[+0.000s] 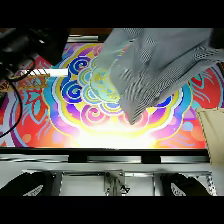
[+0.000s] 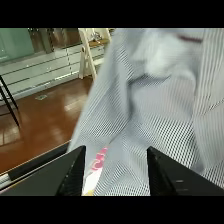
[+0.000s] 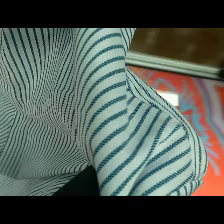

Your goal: Fold the shirts.

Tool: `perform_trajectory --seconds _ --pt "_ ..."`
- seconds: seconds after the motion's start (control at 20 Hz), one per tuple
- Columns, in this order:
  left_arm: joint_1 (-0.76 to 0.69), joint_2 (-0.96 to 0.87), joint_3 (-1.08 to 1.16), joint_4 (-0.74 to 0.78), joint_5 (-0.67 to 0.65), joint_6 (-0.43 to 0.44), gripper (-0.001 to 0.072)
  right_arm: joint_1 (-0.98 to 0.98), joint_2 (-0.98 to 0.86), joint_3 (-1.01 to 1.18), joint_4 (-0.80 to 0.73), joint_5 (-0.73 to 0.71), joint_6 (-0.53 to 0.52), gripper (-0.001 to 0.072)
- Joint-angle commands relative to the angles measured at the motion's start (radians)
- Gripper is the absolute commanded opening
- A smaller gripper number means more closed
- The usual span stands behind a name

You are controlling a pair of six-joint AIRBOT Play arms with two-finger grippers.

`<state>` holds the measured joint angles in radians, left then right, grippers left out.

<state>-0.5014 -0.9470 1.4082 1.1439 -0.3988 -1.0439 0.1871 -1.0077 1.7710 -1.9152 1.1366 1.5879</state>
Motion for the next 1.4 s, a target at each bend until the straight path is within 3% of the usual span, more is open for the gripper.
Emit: perform_trajectory --seconds 0.0,0.2,0.4,0.9,1.35 --pt "0.05 0.037 0.0 0.001 -0.103 -0.014 0.0464 -0.026 0.03 0.004 -0.409 -0.002 0.147 0.0079" --pt "0.173 0.035 -0.001 0.002 -0.363 -0.132 0.0464 -0.192 0.03 0.041 -0.395 0.016 0.155 0.0079" --pt "0.263 0.035 -0.001 0.01 -0.568 -0.158 0.0464 -0.362 0.03 0.08 -0.393 -0.001 0.155 0.0079" --pt "0.285 0.035 -0.001 0.013 -0.589 -0.158 0.0464 -0.73 0.023 0.084 -0.37 -0.068 0.305 0.0079" --pt "0.285 0.035 -0.001 0.013 -0.589 -0.158 0.0464 -0.772 -0.065 0.084 -0.363 -0.073 0.304 0.0079"
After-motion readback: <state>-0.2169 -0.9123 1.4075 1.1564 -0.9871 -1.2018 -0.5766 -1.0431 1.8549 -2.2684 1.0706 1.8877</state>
